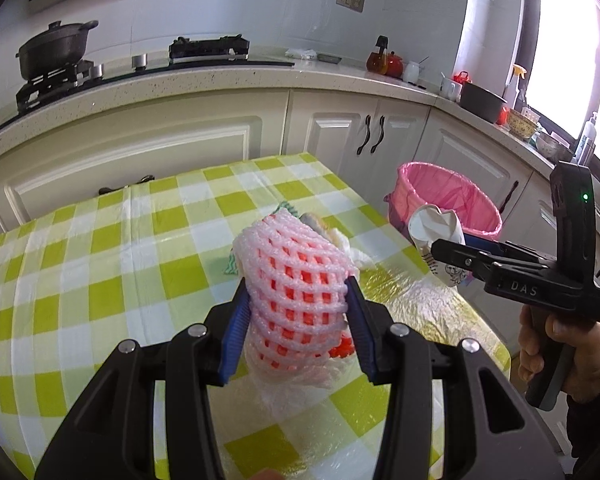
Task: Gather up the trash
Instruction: 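Carry the foam net and paper cup over the bin and release both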
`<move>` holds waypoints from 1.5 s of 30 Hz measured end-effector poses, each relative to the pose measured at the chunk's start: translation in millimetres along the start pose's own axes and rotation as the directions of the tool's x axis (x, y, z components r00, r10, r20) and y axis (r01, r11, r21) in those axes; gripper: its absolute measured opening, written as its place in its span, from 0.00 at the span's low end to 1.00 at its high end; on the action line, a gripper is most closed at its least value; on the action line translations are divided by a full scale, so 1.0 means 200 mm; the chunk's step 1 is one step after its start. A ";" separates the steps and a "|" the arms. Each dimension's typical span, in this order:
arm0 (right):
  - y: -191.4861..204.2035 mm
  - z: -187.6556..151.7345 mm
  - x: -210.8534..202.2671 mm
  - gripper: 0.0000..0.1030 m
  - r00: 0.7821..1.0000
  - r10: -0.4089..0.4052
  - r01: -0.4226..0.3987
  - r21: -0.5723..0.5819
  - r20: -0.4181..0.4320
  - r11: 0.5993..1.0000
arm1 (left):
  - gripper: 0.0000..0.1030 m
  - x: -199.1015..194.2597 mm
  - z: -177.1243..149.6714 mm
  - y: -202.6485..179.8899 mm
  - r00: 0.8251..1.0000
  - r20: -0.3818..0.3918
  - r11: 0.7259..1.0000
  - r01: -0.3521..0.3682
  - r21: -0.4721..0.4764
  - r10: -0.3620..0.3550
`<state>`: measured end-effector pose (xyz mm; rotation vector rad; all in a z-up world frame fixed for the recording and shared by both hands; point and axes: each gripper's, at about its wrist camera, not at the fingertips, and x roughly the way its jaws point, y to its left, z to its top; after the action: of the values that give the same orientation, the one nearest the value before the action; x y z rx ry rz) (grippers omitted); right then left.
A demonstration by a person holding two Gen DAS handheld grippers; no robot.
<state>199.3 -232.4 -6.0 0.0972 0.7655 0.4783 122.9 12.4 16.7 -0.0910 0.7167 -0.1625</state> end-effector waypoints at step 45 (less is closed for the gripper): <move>-0.86 0.41 -0.33 0.62 0.951 -0.248 0.224 0.140 0.185 0.964 | 0.44 0.54 0.83 -0.87 0.966 0.088 0.960 0.225 0.168 -0.242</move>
<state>279.1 -407.3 51.9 0.1591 0.5963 0.1909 293.5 -173.5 95.5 -0.0339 0.5816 -0.4369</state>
